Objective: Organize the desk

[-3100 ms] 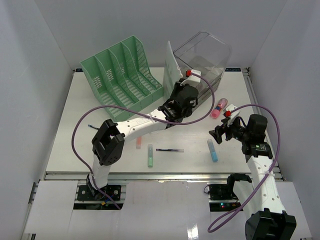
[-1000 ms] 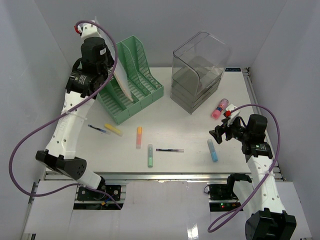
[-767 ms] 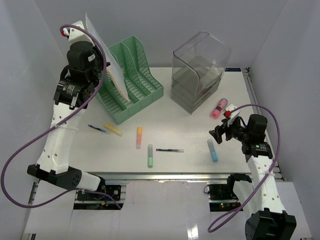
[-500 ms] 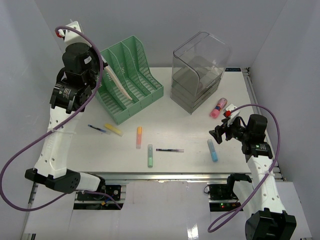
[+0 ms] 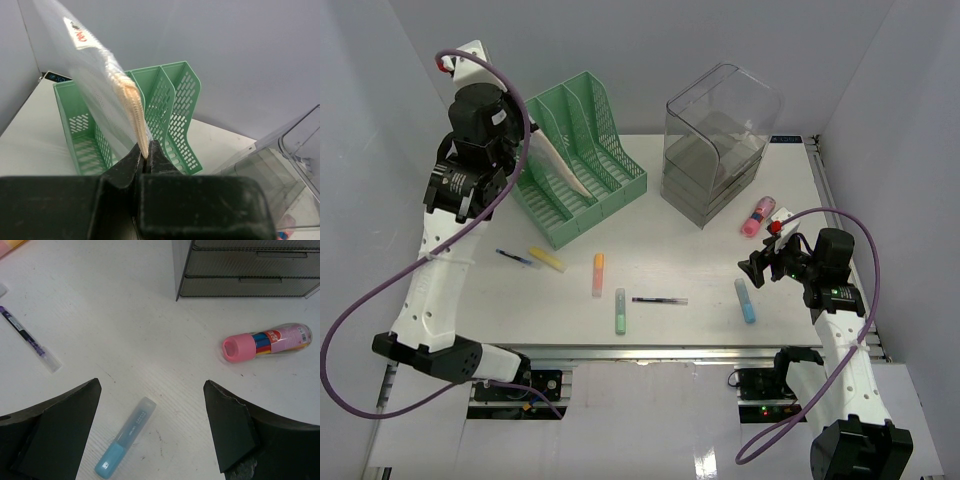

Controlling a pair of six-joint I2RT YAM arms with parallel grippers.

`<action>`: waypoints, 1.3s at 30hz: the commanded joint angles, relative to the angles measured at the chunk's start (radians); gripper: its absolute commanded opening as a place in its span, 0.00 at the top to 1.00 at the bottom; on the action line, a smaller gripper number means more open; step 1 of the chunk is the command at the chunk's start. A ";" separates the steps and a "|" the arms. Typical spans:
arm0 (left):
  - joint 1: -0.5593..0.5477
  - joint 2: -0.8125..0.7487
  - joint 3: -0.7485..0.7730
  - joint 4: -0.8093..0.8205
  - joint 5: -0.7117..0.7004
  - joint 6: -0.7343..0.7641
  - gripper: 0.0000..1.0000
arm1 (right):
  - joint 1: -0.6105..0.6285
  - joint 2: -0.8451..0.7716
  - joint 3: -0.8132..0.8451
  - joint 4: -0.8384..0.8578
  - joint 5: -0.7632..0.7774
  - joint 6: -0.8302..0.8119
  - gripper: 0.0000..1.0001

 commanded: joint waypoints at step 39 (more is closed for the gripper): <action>-0.087 0.034 -0.051 0.192 0.015 0.211 1.00 | -0.003 0.023 0.038 0.006 0.008 -0.002 0.10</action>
